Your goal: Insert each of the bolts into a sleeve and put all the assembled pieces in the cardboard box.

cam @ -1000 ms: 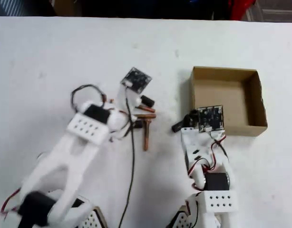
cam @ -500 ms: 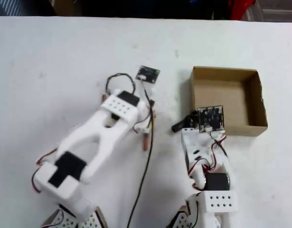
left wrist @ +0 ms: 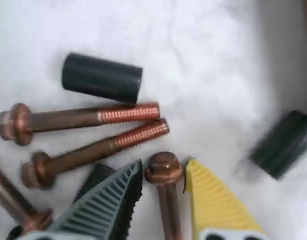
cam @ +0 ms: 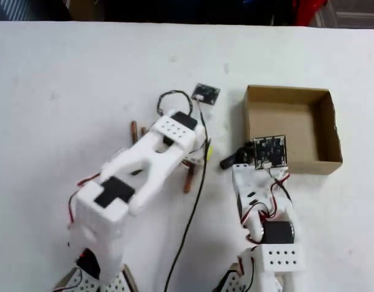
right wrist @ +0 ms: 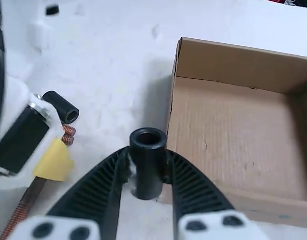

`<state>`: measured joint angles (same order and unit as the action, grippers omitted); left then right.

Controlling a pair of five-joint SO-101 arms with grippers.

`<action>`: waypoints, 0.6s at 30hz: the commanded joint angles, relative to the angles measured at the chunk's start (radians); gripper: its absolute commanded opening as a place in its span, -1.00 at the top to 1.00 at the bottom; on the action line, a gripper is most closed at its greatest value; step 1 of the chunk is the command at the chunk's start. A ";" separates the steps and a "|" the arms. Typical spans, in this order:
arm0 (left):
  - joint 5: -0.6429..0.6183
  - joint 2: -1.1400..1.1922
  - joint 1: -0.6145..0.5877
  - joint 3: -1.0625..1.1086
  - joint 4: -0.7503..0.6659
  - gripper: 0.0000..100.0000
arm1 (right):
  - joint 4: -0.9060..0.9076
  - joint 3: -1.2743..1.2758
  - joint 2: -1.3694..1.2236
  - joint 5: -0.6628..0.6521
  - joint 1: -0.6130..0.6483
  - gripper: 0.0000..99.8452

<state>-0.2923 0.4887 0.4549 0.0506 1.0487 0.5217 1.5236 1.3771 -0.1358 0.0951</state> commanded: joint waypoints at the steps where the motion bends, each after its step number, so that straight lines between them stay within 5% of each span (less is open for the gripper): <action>1: -0.011 0.039 -0.002 -0.048 0.015 0.66 | -0.025 -0.012 0.018 0.008 -0.005 0.97; 12: -0.011 0.022 -0.004 -0.051 0.017 0.66 | -0.022 -0.012 0.018 0.006 -0.002 0.97; 18: -0.011 -0.102 0.002 -0.044 0.127 0.66 | -0.024 -0.012 0.018 0.006 -0.005 0.97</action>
<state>-0.2923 0.4887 0.4519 0.0199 1.1055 0.5217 1.5236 1.3771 -0.1358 0.0936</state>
